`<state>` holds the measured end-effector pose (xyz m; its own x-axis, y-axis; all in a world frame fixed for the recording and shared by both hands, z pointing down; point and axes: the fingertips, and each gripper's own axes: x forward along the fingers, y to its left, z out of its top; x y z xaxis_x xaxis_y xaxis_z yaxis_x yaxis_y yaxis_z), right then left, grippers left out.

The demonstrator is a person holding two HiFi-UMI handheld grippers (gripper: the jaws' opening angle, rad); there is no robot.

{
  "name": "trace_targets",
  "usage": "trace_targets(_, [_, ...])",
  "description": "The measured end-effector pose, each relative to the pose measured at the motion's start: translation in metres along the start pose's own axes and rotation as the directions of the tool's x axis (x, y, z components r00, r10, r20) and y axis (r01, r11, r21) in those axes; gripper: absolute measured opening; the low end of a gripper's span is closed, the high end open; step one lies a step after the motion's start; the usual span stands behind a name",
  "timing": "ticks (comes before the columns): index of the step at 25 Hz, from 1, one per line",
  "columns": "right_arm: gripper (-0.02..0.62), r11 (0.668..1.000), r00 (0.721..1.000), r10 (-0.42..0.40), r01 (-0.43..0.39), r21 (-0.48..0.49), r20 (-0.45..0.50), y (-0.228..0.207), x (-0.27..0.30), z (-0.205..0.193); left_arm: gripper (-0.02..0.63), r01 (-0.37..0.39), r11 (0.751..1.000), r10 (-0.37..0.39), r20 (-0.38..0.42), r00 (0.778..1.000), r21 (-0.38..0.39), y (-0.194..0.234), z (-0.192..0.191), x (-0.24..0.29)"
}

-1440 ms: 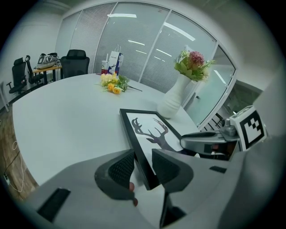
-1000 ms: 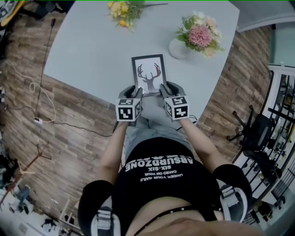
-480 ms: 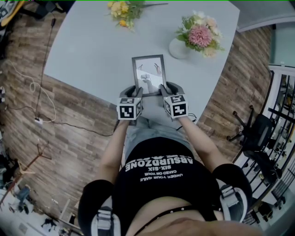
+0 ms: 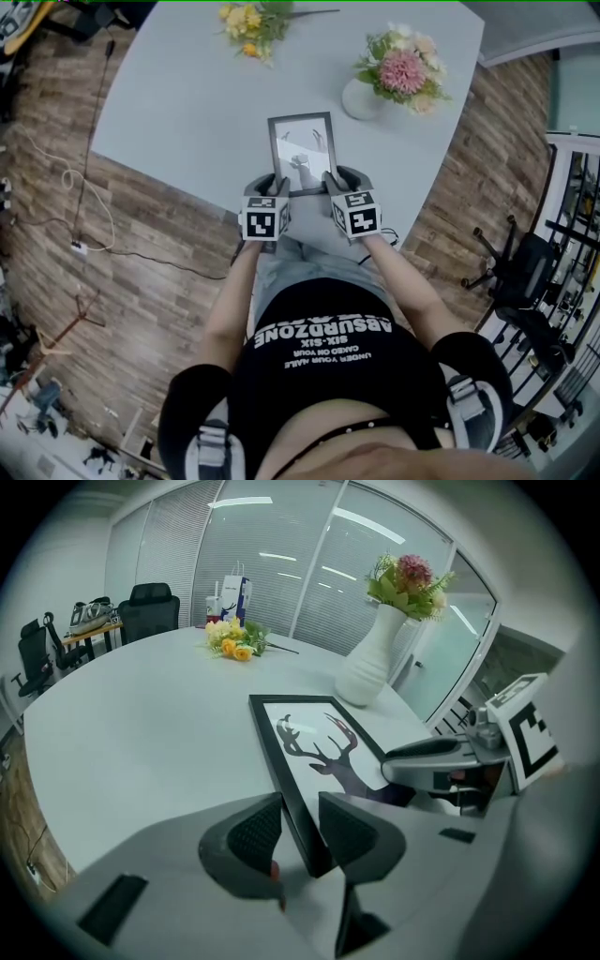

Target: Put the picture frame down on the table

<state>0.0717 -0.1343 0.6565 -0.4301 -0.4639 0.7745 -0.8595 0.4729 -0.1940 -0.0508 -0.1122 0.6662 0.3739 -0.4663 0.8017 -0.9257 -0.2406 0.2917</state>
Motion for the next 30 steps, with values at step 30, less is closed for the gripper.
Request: trace_targets(30, [0.014,0.993,0.914,0.101,-0.115,0.012,0.393,0.051,-0.13,0.081,0.015,0.104,0.994,-0.104,0.395,0.913,0.021,-0.057,0.078,-0.138])
